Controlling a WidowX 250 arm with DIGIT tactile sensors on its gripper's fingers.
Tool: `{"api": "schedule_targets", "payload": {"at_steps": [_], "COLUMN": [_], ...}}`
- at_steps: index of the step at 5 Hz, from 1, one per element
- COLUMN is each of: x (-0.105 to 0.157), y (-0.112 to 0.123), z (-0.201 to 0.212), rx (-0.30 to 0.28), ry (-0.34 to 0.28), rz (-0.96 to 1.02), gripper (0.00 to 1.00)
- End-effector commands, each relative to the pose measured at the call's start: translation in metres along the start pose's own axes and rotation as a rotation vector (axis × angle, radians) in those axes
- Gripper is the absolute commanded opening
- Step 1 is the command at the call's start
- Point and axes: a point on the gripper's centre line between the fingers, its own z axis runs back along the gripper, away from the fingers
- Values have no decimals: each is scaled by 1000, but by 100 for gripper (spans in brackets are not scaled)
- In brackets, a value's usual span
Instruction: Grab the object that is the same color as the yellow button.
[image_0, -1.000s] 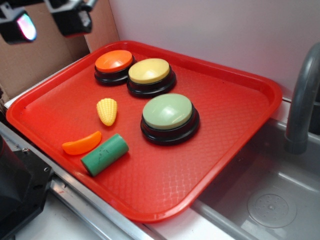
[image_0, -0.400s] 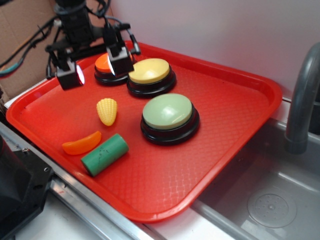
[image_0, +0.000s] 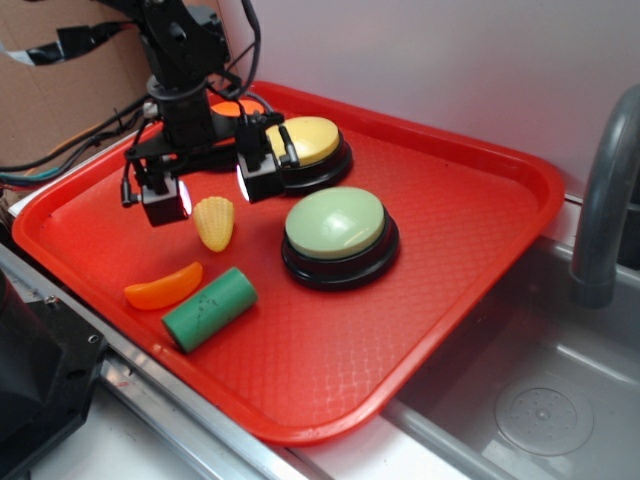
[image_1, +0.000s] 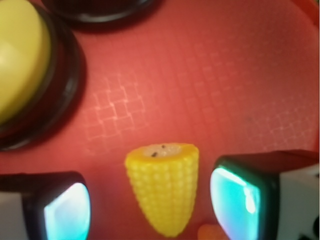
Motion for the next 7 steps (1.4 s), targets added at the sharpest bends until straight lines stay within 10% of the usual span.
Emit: {"api": "schedule_targets", "payload": {"at_steps": [1, 2, 7], "x": [6, 5, 40], "y": [4, 5, 1], "z": [-16, -18, 101], "rx": [-6, -8, -19], "ry": [-27, -40, 32], "rz": [19, 30, -589], "gripper": [100, 0, 0]}}
